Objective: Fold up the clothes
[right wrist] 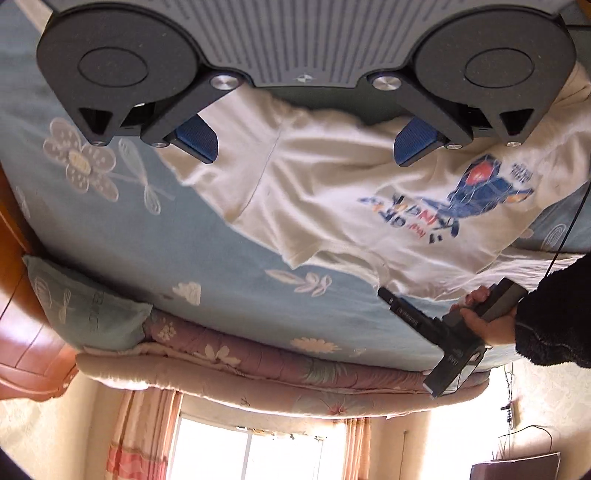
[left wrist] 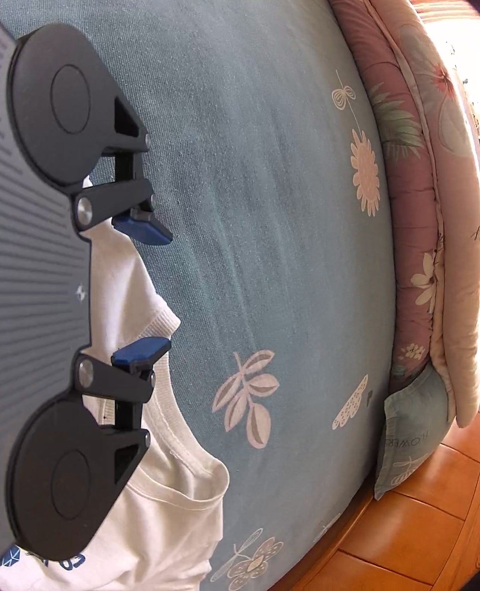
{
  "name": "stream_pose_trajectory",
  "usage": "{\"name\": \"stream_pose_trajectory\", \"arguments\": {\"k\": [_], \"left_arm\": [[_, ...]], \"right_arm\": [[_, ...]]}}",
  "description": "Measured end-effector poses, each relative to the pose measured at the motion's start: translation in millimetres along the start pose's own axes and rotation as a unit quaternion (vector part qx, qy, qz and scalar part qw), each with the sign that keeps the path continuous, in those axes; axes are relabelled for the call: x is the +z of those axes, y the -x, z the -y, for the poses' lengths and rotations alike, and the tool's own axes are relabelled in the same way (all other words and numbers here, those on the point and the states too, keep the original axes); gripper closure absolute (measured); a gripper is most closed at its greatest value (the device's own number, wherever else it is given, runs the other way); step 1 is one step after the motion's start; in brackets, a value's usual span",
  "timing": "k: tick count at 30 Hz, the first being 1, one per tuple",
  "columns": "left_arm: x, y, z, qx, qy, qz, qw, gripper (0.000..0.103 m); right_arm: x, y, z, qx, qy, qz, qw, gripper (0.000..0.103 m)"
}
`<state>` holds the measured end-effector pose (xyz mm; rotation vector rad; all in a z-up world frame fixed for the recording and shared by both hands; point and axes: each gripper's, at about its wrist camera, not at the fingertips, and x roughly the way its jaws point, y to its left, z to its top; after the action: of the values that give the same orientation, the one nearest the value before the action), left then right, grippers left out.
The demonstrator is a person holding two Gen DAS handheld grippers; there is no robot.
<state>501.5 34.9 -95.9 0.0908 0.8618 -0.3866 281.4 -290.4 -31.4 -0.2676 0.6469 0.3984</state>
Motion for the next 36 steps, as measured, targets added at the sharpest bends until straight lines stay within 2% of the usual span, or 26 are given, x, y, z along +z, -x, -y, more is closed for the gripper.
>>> {"name": "stream_pose_trajectory", "arguments": {"k": [3, 5, 7, 10, 14, 16, 18, 19, 20, 22, 26, 27, 30, 33, 35, 36], "left_arm": [[1, -4, 1, -0.009, -0.025, -0.006, 0.9996, 0.049], [3, -8, 1, -0.016, -0.040, -0.011, 0.9990, 0.050], [5, -11, 3, -0.025, -0.063, -0.010, 0.9977, 0.051], [6, -13, 5, -0.046, -0.083, -0.018, 0.9954, 0.054], [5, -15, 8, -0.060, -0.101, -0.029, 0.9926, 0.055], [4, -13, 11, -0.061, -0.103, -0.033, 0.9922, 0.066], [1, -9, 19, -0.056, -0.117, -0.035, 0.9910, 0.076], [-1, -6, 23, -0.047, -0.127, -0.032, 0.9903, 0.082], [-3, -4, 27, -0.037, -0.137, -0.028, 0.9895, 0.085], [-4, -2, 29, -0.021, -0.136, -0.014, 0.9904, 0.095], [5, -8, 17, -0.010, -0.093, 0.006, 0.9956, 0.096], [7, -9, 13, -0.014, -0.080, 0.012, 0.9967, 0.096], [8, 0, 6, -0.032, -0.061, 0.028, 0.9973, 0.084], [2, 25, 0, -0.040, -0.045, 0.060, 0.9964, 0.063], [-4, 35, -1, -0.076, -0.044, 0.047, 0.9950, 0.060], [-8, 34, 1, -0.088, -0.048, 0.028, 0.9946, 0.060]], "right_arm": [[56, -44, 27, 0.013, 0.026, 0.002, 1.000, 0.008], [81, -84, 34, 0.025, 0.034, -0.014, 0.999, 0.031], [99, -125, 35, 0.038, 0.039, -0.032, 0.998, 0.041], [123, -185, 38, 0.057, 0.047, -0.058, 0.996, 0.045], [116, -230, 21, 0.071, 0.072, -0.089, 0.991, 0.048], [111, -244, 12, 0.058, 0.103, -0.111, 0.987, 0.051], [108, -242, 10, 0.070, 0.108, -0.113, 0.985, 0.068], [109, -240, 8, 0.078, 0.113, -0.117, 0.984, 0.091], [108, -237, 6, 0.084, 0.120, -0.120, 0.982, 0.094], [107, -234, -1, 0.068, 0.148, -0.116, 0.980, 0.098], [113, -241, -5, -0.002, 0.152, -0.073, 0.986, 0.101], [116, -243, -1, -0.007, 0.138, -0.070, 0.988, 0.101], [119, -240, 10, 0.001, 0.109, -0.060, 0.992, 0.101], [118, -215, 16, 0.011, 0.087, -0.047, 0.995, 0.090], [115, -200, 20, 0.038, 0.066, -0.054, 0.996, 0.083], [112, -195, 20, 0.051, 0.060, -0.066, 0.995, 0.082]]}}
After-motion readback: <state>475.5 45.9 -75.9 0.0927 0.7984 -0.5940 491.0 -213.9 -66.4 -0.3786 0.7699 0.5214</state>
